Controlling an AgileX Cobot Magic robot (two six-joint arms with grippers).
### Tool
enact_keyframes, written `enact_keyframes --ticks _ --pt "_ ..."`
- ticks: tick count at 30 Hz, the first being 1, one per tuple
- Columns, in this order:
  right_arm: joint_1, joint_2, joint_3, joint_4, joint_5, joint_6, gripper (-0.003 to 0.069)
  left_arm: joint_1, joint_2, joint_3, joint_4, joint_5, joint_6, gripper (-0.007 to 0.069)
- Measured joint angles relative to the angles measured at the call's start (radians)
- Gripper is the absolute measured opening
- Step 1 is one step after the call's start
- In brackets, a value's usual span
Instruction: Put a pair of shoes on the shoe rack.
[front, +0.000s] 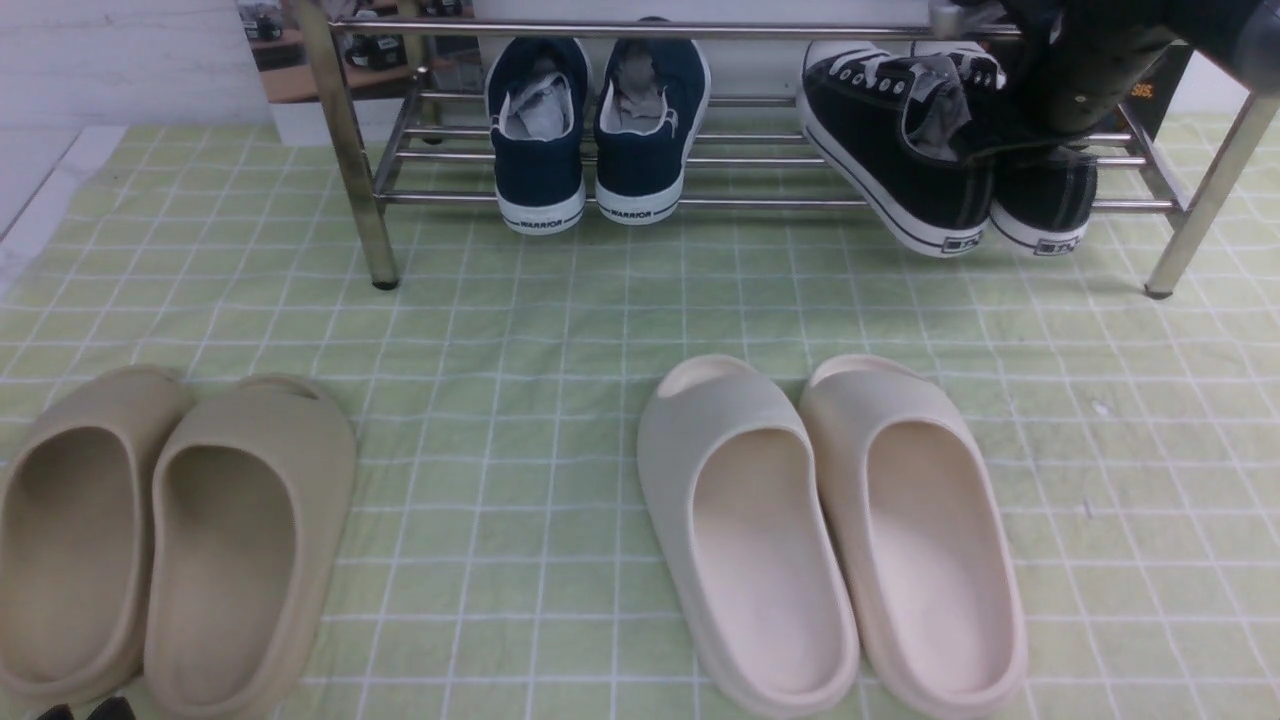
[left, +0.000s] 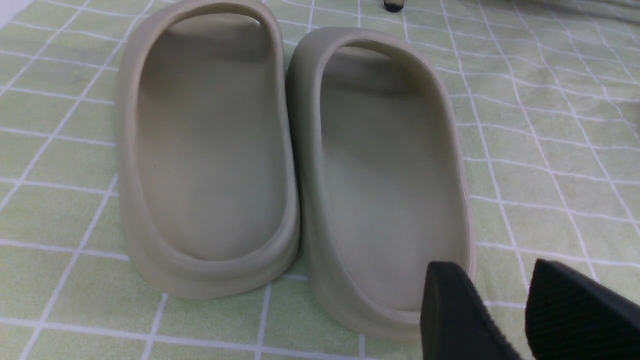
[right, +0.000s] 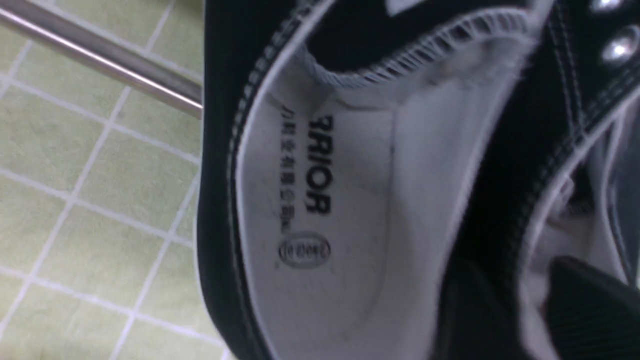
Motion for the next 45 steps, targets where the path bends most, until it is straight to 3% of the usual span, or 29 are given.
enact_keyframes --ticks 3,8,11,18,20,29,36,45 --pt "0.000 -0.044 -0.003 -0.002 0.078 0.017 0.0463 0.000 0.000 0.000 0.000 0.000 0.000 0.0237" --pt "0.002 -0.112 -0.003 -0.002 0.214 0.020 0.0477 0.000 0.000 0.000 0.000 0.000 0.000 0.0237" --pt "0.005 -0.170 -0.001 0.004 0.236 0.020 0.0400 0.000 0.000 0.000 0.000 0.000 0.000 0.0237" --pt "0.006 -0.472 0.150 0.176 0.239 0.016 0.0050 0.000 0.000 0.000 0.000 0.000 0.000 0.0237" --pt "0.006 -0.563 0.223 0.221 0.240 -0.001 0.0001 0.000 0.000 0.000 0.000 0.000 0.000 0.0237" --pt "0.006 -0.999 0.696 0.290 0.235 -0.044 -0.0003 0.000 0.000 0.000 0.000 0.000 0.000 0.0237" --pt "0.006 -1.340 1.038 0.318 0.043 -0.044 -0.0002 0.000 0.000 0.000 0.000 0.000 0.000 0.0237" --pt "0.006 -1.656 1.232 0.344 0.076 -0.044 0.0002 0.000 0.000 0.000 0.000 0.000 0.000 0.0237"
